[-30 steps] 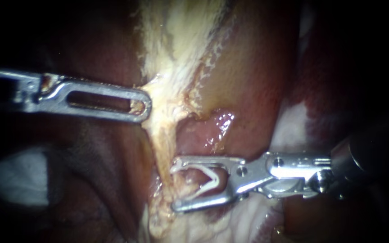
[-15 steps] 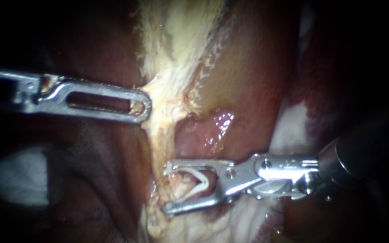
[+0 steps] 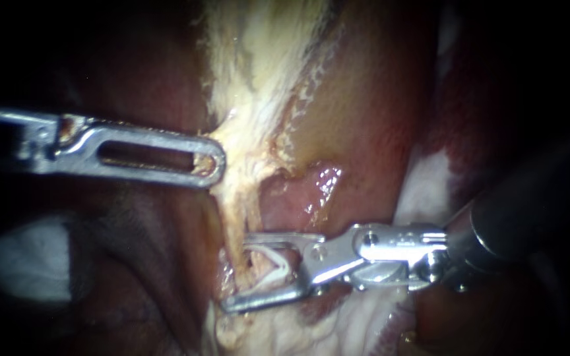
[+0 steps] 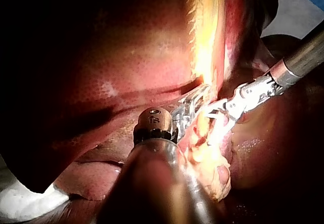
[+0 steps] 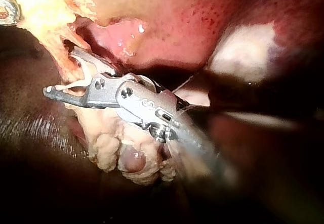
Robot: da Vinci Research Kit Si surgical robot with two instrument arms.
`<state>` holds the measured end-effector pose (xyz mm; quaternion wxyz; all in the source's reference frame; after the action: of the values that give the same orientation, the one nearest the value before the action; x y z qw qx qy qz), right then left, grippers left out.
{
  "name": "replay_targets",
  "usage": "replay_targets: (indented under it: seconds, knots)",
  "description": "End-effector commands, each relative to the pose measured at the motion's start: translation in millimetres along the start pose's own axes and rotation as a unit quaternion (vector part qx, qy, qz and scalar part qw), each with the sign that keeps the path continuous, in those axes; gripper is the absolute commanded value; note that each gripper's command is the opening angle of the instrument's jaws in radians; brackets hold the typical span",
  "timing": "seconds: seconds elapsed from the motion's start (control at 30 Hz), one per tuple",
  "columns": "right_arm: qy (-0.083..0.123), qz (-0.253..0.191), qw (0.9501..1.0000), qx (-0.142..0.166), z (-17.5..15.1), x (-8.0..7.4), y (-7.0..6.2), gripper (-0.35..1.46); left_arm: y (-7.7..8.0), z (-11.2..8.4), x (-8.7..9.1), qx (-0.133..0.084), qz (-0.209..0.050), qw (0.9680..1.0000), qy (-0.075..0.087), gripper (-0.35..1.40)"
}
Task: Clipping first clip left tube
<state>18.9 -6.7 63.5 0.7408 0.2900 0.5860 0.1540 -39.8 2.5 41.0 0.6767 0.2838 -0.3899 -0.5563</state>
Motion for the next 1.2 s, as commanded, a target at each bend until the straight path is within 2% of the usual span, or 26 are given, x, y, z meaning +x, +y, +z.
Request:
replay_targets:
  seconds: [0.03, 0.43, 0.73, 1.2]
  knots:
    - [0.000, -0.001, 1.0000, 0.004, 0.1, -0.1, -0.1, 0.60, 0.1, 0.0, 0.0, 0.000, 0.000, 1.0000, 0.000, -0.35]
    - [0.001, 0.008, 0.9974, 0.071, 0.5, -1.6, -1.8, 0.58, 1.2, 0.0, -0.3, 0.001, 0.001, 1.0000, 0.001, -0.35]
    - [0.001, 0.014, 0.9943, 0.106, 1.2, -1.6, -2.5, 0.56, 1.5, 0.2, -0.4, 0.002, 0.001, 1.0000, 0.001, -0.35]
    - [0.001, 0.013, 0.9947, 0.102, 3.5, -1.6, -1.7, 0.51, 1.2, 0.9, -0.6, 0.000, 0.001, 1.0000, 0.000, -0.35]
